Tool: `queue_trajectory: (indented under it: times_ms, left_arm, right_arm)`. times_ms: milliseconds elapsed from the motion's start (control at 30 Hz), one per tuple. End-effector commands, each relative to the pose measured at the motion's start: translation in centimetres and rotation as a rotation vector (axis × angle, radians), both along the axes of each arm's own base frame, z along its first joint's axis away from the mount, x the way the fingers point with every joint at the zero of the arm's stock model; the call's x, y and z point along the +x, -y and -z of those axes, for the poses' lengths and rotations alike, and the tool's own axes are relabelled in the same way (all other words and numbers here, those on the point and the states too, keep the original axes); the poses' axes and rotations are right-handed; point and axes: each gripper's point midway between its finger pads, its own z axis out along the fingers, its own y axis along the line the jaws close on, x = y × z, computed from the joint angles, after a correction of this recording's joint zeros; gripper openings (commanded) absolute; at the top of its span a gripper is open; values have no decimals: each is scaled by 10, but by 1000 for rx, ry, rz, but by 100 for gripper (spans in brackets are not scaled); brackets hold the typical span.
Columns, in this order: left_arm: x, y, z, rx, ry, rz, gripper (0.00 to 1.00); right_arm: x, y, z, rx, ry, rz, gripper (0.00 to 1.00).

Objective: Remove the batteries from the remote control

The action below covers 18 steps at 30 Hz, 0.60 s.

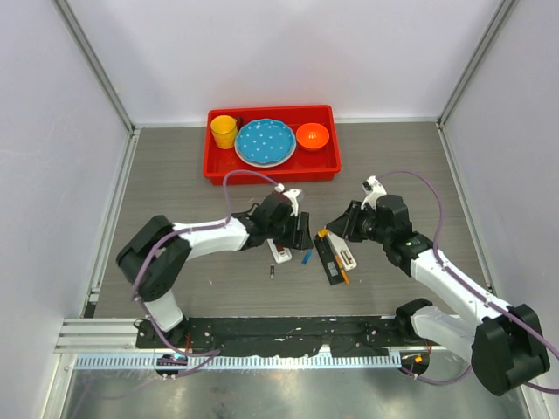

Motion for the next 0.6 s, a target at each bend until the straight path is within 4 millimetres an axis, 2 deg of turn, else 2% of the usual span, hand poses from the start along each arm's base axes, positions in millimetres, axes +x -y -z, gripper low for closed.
queue_trajectory:
  times_ms: [0,33,67,100,133,167,200,267,300,367,400,533,567]
  left_arm:
    - [16,3,-85,-180,252,7,64]
    - [11,-3,-87,-185,267,9,66]
    - [10,-8,-113,-223,328,2,69]
    - [9,-11,-122,-243,358,-2,71]
    - [4,-19,-118,-237,369,-5,76]
    - [3,-30,-141,-267,436,-34,79]
    - [2,-37,-147,-273,464,-51,82]
    - [-3,-54,-147,-264,500,-83,95]
    - [-7,-64,-164,-290,554,-99,98]
    - [-7,-82,-161,-261,585,-152,100]
    - [-8,-93,-173,-270,620,-181,100]
    - [-12,-117,-173,-226,645,-237,100]
    - [-14,-120,-170,-212,638,-237,100]
  right_arm:
    - [5,-4,-44,26,124,-19,1]
    - [5,-4,-47,28,131,-21,1]
    - [4,-4,-48,27,136,-24,1]
    - [4,-4,-50,28,144,-30,1]
    - [3,-4,-50,26,147,-34,1]
    - [2,-5,-49,25,146,-44,1]
    - [1,-5,-49,23,145,-46,1]
    - [-1,-6,-48,22,147,-63,1]
    - [-2,-6,-47,22,146,-71,1]
    - [-4,-8,-45,19,145,-90,1]
    - [-6,-11,-45,28,145,-113,1]
    - [-10,-23,-40,57,116,-191,1]
    - [-11,-26,-33,63,83,-209,1]
